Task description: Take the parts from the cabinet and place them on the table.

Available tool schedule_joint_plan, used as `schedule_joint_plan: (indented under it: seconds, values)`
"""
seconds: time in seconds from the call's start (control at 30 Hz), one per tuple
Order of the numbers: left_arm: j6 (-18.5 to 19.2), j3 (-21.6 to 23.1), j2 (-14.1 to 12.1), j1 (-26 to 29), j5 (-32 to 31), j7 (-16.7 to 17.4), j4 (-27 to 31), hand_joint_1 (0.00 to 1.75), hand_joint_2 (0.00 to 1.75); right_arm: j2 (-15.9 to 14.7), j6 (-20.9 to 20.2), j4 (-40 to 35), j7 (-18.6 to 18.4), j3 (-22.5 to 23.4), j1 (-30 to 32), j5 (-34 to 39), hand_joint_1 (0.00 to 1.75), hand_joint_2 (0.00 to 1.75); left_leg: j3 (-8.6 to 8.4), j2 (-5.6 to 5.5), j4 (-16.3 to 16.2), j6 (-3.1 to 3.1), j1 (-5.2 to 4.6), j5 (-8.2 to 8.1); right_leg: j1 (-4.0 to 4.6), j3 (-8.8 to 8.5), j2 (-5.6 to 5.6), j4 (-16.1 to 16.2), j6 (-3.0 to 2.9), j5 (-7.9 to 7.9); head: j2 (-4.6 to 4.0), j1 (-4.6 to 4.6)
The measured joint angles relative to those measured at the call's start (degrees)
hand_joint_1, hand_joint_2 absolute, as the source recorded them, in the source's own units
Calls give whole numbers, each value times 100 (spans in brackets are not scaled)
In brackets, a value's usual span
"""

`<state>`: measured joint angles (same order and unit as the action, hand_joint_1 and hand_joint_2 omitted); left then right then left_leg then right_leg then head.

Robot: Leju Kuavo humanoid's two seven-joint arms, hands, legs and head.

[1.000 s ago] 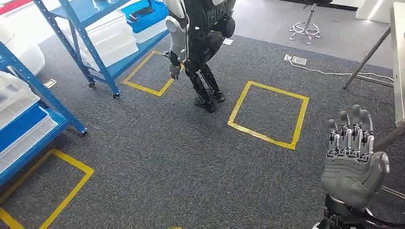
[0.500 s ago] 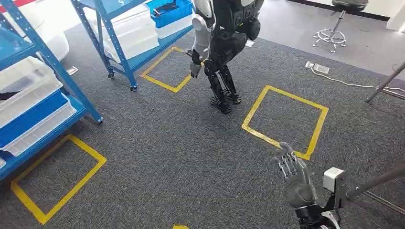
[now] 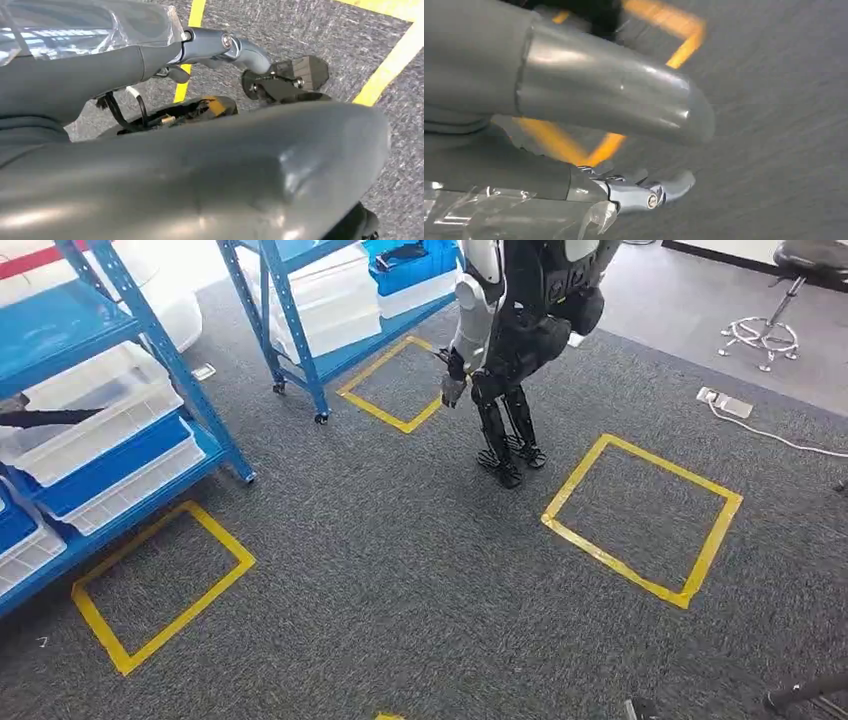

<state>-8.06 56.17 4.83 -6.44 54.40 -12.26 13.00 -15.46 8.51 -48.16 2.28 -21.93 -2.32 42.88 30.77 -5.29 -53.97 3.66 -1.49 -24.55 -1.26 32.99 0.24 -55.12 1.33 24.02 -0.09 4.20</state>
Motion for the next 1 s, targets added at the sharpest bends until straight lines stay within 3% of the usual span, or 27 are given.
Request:
schedule_joint_plan:
  seconds: [0.03,0.07,0.13,0.17,0.2,0.23,0.27,0.3,0.33,0.37,0.47,0.5,0.53,0.57,0.6,0.63,0.67,0.7,0.73,0.77,0.8,0.83,0.87,0.9,0.97,1.0]
  values:
    - [-7,16,0,1,-9,9,0,0,0,9,98,240,-389,-90,-9,-232,0,0,82,242,-229,-54,-19,-159,10,-24,-15,6,-20,11,-2,15]
    - [-13,26,0,-7,-22,24,0,0,0,71,142,413,-676,-175,-28,-431,0,0,278,359,-629,-98,3,-371,15,-34,-40,4,-39,19,0,13]
    - [-15,52,0,-21,-59,77,0,0,0,176,172,826,-1325,-459,-50,-916,0,0,783,429,-1612,-145,39,-784,25,-41,-124,3,-59,41,0,13]
    - [-15,66,0,-21,-83,85,0,0,0,219,168,1071,-1630,-610,-62,-1204,0,0,993,432,-1989,-141,39,-886,31,-46,-175,3,-63,53,0,15]
    - [-15,79,0,-17,-98,105,0,0,0,261,146,1202,-1820,-726,-62,-1366,0,0,1027,433,-2010,-128,39,-826,37,-57,-233,3,-67,64,0,15]
    - [-17,107,0,-14,-109,129,0,0,0,324,109,1333,-1932,-860,-67,-1538,0,0,901,435,-1745,-96,33,-656,48,-74,-279,3,-67,73,0,15]
    - [-18,140,0,-16,-129,134,0,0,0,372,85,1436,-2001,-960,-77,-1659,0,0,629,452,-1224,-53,22,-401,55,-99,-330,4,-62,86,0,15]
    - [-15,164,0,-25,-155,164,0,0,0,435,65,1565,-2055,-1089,-106,-1777,0,0,273,559,-585,11,-21,-135,62,-137,-374,10,-57,95,0,15]
    - [-11,177,0,-42,-183,175,0,0,0,489,59,1681,-2075,-1207,-137,-1839,0,0,-37,827,-73,98,-88,10,60,-169,-423,19,-50,104,0,15]
    - [-9,188,0,-74,-205,179,0,0,0,527,56,1768,-2090,-1298,-169,-1875,0,0,-81,929,82,107,-104,-3,85,-196,-462,7,-18,144,0,13]
    - [6,208,2,-131,-221,192,0,0,0,594,74,2010,-2095,-1557,-246,-1912,0,0,-86,790,107,104,-126,-21,43,-268,-641,46,65,173,0,15]
    - [6,230,7,-122,-223,207,2,0,0,624,74,2059,-2082,-1625,-264,-1916,0,0,-147,709,201,140,-86,50,65,-313,-639,43,92,180,0,15]
    - [9,258,18,-101,-227,217,0,0,0,626,80,2146,-2077,-1689,-265,-1916,0,0,-238,671,242,145,-35,128,51,-323,-434,-41,120,239,0,13]
    - [6,282,7,-110,-229,234,0,0,0,641,83,2207,-2071,-1746,-283,-1914,0,0,-220,614,242,151,-21,125,44,-169,-214,-360,153,462,0,11]
    - [9,304,2,-117,-229,234,0,0,0,650,91,2285,-2060,-1827,-284,-1916,0,0,-217,578,236,173,-12,145,24,62,-122,-823,174,726,0,11]
    - [13,319,13,-126,-232,249,0,0,175,654,89,2366,-2058,-1904,-287,-1938,0,0,-205,511,234,172,-11,145,24,329,-81,-1361,203,965,0,9]
    - [13,334,18,-126,-236,252,0,0,175,661,65,2440,-2068,-1982,-290,-1955,0,0,-203,440,230,172,-9,145,22,532,-75,-1760,225,1074,0,9]
    - [11,339,22,-122,-238,256,0,0,175,665,41,2501,-2090,-2045,-290,-1968,0,0,-215,369,229,167,-4,141,16,591,-75,-1834,240,1018,0,11]
    - [9,348,22,-120,-247,267,0,0,175,671,23,2550,-2110,-2109,-301,-1982,0,0,-231,282,224,156,9,134,6,506,-73,-1624,251,830,0,11]
    - [-4,356,22,-120,-253,267,0,0,175,676,4,2609,-2121,-2172,-304,-2014,0,0,-251,196,217,137,27,122,-9,289,-47,-1165,269,547,0,11]
    - [-26,372,22,-126,-258,267,0,0,175,676,-9,2663,-2130,-2233,-304,-2025,0,0,-267,104,186,103,45,98,-38,-7,48,-525,293,238,0,11]
    - [-33,389,18,-130,-264,267,0,0,175,686,-9,2709,-2139,-2286,-292,-2034,0,0,-244,45,142,56,44,64,-95,-203,348,-62,337,86,0,9]
    - [-37,405,18,-142,-267,267,0,0,175,695,-9,2758,-2139,-2339,-304,-2060,0,0,-203,-14,76,11,13,11,-46,-220,366,-10,266,149,0,9]
    - [-39,426,20,-144,-277,265,0,0,175,706,-5,2784,-2139,-2376,-316,-2065,0,0,-193,-51,76,-4,14,-4,-80,-213,301,-9,192,140,0,11]
    - [-72,437,20,-143,-280,265,0,0,175,720,65,2819,-2125,-2430,-347,-2076,0,0,-186,-121,81,-24,38,-9,-23,-225,198,-19,117,164,0,11]
    - [-105,440,18,-140,-280,267,0,0,175,750,119,2827,-2115,-2460,-366,-2089,0,0,-179,-161,49,-46,62,-33,-44,-238,122,-3,65,160,0,11]
